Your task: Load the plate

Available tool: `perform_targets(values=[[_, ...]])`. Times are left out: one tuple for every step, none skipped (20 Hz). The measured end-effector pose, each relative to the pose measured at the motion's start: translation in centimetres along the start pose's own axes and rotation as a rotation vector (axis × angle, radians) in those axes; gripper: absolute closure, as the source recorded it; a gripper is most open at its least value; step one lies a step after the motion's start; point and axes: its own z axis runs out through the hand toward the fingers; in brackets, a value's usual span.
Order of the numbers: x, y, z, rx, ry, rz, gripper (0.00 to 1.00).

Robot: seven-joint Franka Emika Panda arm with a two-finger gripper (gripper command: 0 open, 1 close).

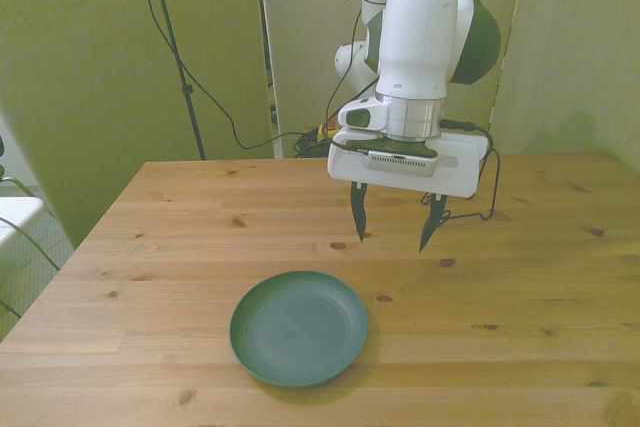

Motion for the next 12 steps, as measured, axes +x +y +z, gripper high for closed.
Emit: perform_targets(values=[[0.3,-0.7,0.2,0.001,0.017,0.004,0.0],[0.5,-1.5,0.7,-0.004,0.042,0.007,0.0],[0.7,-2.3,1.0,-0.01,0.065,0.012,0.0],[0.8,-3.1,1.4,-0.015,0.089,0.017,0.0],[0.8,-3.9,1.8,-0.021,0.106,0.021,0.0],[0.9,-4.6,2.2,-0.031,0.125,0.022,0.0],[1.0,-5.2,2.8,-0.048,0.145,0.024,0.0],[1.3,-5.7,3.4,-0.075,0.167,0.029,0.0],[1.6,-6.1,4.1,-0.094,0.184,0.03,0.0],[1.8,-6.3,4.8,-0.117,0.199,0.03,0.0],[2.2,-6.5,5.5,-0.135,0.211,0.03,0.0],[2.6,-6.6,6.2,-0.149,0.224,0.028,0.0]])
